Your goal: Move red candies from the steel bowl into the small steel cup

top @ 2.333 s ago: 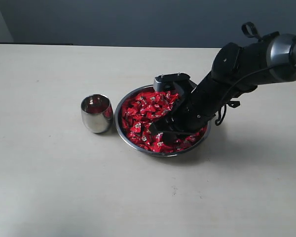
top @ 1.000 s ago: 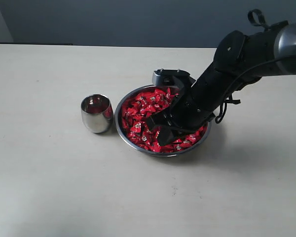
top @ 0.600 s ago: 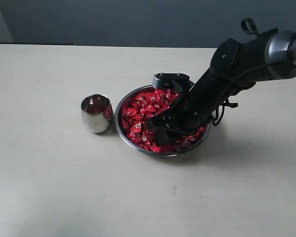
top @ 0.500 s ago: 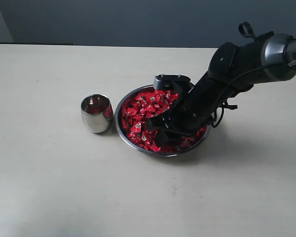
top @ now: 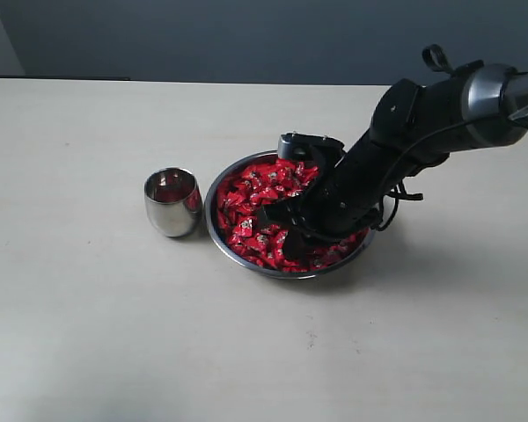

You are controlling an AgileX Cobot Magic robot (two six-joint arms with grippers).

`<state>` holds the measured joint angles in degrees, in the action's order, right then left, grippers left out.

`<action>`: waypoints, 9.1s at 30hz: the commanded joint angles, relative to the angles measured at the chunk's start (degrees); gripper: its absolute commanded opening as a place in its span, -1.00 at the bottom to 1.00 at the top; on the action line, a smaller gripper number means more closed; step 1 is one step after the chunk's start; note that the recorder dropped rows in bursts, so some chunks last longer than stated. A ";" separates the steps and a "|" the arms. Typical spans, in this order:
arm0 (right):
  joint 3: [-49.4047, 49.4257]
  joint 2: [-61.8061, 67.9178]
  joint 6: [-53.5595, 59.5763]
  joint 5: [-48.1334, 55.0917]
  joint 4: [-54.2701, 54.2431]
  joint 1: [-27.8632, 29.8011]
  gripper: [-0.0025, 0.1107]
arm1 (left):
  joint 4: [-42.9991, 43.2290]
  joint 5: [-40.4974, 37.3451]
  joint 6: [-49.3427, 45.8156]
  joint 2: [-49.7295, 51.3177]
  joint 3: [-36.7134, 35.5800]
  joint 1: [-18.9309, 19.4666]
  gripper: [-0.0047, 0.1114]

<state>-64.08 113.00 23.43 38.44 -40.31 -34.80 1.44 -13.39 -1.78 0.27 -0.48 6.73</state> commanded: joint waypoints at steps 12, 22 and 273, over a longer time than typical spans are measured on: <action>-0.33 -11.30 -1.01 3.86 -0.20 0.04 -0.97 | 0.11 0.11 0.10 -0.27 0.48 0.12 -0.91; -1.13 -11.39 -1.01 -0.73 -6.95 0.04 -0.97 | 0.11 0.11 0.10 -0.27 0.48 0.12 -0.91; -7.62 6.20 11.05 -0.45 -9.20 6.77 -0.93 | 0.11 0.11 0.10 -0.27 0.48 0.12 -0.91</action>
<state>-71.32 119.63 33.93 38.73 -48.81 -28.37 1.44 -13.39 -1.78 0.27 -0.48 6.73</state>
